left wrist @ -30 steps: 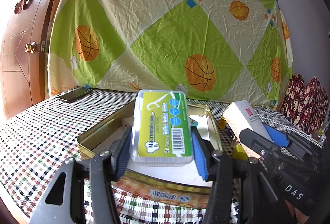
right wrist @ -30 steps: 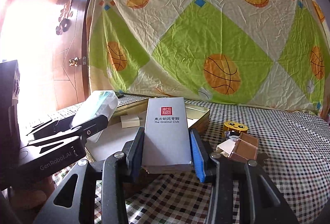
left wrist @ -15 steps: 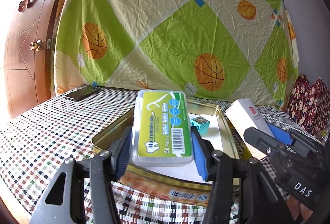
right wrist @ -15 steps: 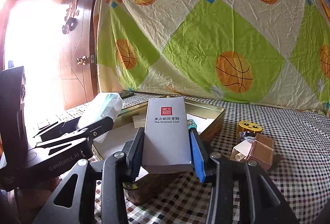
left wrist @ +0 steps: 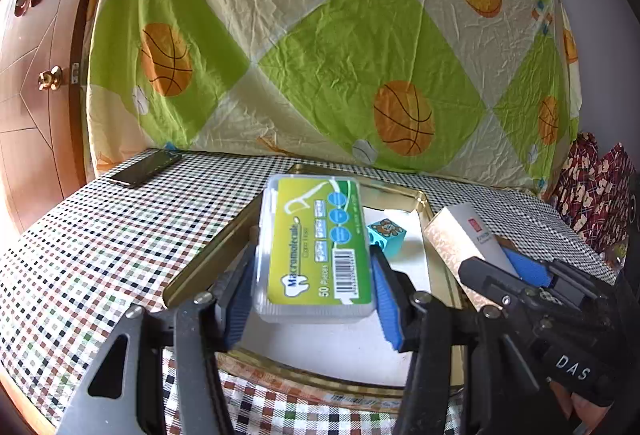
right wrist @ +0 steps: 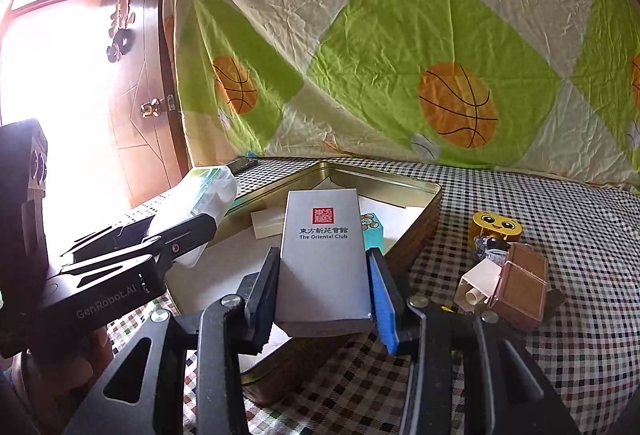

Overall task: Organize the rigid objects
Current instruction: 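Lower both boxes into the tin and open both tools to release them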

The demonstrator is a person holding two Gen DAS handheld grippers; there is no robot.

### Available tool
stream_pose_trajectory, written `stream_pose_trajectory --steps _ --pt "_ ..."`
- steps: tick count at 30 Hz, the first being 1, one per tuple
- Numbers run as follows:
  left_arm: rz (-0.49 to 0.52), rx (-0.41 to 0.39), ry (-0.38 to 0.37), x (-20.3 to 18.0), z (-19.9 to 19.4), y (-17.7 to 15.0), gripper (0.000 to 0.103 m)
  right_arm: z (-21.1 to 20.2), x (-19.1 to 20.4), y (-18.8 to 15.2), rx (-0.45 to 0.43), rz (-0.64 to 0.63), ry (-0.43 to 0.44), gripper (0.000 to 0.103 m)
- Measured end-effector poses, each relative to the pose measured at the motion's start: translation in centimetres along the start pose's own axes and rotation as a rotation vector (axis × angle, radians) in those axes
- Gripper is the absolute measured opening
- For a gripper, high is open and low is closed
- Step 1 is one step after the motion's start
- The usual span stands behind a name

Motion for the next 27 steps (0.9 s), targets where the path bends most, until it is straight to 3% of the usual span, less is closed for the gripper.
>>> stream_pose_trajectory --steps 9,16,27 --pt "0.055 0.130 -0.024 -1.3 3.1 1.4 0.053 3.6 -1.5 2.6 0.082 0.008 0.004 0.044" --pt "0.093 0.218 0.006 -1.4 5.5 1.7 0.053 6.6 -2.0 3.8 0.149 -0.003 0.005 0.044" --pt "0.124 0.277 0.042 -0.9 7.0 0.8 0.053 9.4 -1.8 3.3 0.245 -0.018 0.048 0.046"
Point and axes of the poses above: each gripper's, at about its wrist camera, not at the fingertips, and z roughly the way its jaws point, x to its left, y to its top, the point moved 1 cm from there along z, roughly the way its jaws point, and after that the axes turned 13 degrees about y, right-handed, at the moved point
